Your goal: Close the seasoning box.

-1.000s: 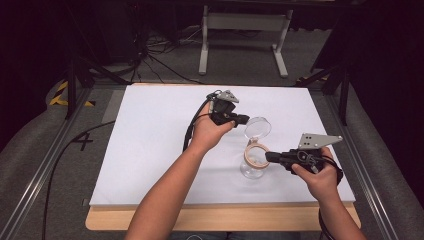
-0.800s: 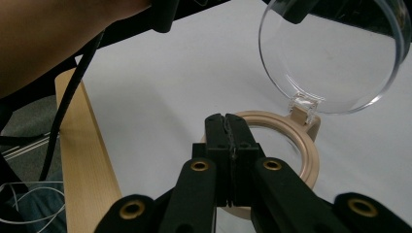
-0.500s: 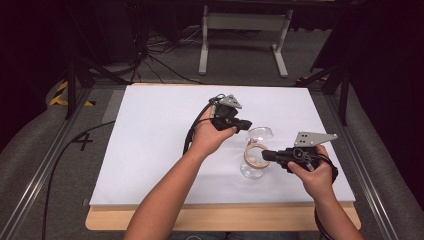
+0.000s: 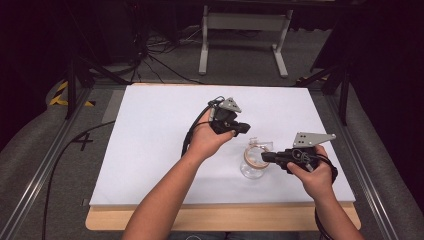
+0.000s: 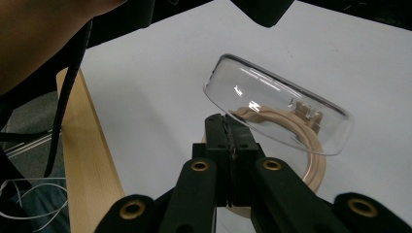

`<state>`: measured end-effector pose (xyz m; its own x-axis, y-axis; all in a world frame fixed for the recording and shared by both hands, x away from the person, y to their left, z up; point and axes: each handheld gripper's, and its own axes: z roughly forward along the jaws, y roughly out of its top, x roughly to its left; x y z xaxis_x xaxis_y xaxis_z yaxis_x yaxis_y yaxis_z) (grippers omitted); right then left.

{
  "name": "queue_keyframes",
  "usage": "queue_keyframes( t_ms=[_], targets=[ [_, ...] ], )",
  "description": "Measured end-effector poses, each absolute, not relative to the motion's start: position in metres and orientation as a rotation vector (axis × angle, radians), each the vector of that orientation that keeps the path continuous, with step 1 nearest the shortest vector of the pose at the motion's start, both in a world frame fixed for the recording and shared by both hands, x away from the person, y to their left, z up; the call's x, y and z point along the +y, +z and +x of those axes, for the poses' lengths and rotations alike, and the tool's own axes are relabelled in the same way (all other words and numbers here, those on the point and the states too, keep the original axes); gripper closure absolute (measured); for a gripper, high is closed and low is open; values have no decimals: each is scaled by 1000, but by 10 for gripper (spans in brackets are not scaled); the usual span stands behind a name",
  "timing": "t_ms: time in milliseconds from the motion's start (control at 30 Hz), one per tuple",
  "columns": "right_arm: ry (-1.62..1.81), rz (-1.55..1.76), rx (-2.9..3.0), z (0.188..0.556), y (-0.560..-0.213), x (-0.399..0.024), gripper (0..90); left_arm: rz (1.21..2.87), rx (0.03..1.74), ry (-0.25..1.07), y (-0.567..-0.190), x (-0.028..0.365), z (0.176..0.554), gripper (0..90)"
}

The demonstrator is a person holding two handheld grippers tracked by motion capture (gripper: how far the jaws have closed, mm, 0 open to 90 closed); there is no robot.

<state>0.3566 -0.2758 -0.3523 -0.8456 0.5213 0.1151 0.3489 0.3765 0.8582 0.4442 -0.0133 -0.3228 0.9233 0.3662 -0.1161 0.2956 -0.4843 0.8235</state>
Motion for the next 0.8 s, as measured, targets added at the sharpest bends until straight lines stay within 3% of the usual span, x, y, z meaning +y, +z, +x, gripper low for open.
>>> queue_keyframes(
  t_ms=[800],
  targets=[
    [1353, 801, 2657, 352, -360, -266, 900, 2137, 579, 106, -357, 33, 407, 852]
  ],
)
